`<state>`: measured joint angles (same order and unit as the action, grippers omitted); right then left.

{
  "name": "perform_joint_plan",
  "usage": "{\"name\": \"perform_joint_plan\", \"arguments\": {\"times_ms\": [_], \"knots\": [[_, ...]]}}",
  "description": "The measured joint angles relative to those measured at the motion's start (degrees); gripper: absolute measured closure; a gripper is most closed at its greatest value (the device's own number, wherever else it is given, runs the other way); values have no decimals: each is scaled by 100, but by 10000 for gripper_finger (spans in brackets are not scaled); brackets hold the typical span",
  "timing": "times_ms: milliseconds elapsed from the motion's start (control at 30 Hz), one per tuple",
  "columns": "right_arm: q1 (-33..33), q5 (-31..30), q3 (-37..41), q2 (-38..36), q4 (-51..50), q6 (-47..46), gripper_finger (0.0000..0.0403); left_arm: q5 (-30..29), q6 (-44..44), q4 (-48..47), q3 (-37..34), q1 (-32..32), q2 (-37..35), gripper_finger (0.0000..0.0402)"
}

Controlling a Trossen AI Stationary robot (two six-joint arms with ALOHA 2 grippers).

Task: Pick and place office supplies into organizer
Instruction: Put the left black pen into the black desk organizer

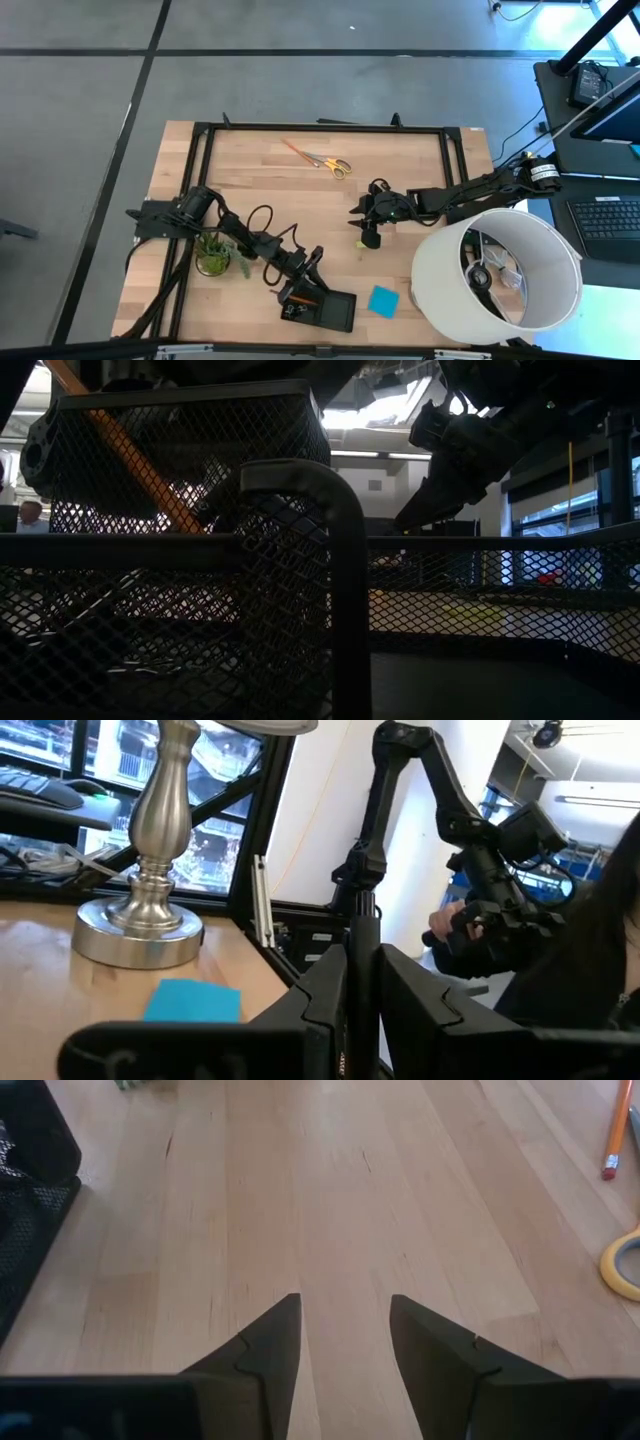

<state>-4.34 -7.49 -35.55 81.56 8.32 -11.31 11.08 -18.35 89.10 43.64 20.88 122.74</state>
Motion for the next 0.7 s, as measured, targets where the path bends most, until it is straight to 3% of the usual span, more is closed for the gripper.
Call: {"name": "perform_joint_plan", "arguments": {"times_ms": [167, 700], "knots": [[0, 0, 0, 0, -2, 0, 246, -322, -233, -258, -10, 2, 15, 364], [-1, 0, 0, 2, -7, 1, 246, -300, -208, -352, -4, 4, 4, 351]]}}
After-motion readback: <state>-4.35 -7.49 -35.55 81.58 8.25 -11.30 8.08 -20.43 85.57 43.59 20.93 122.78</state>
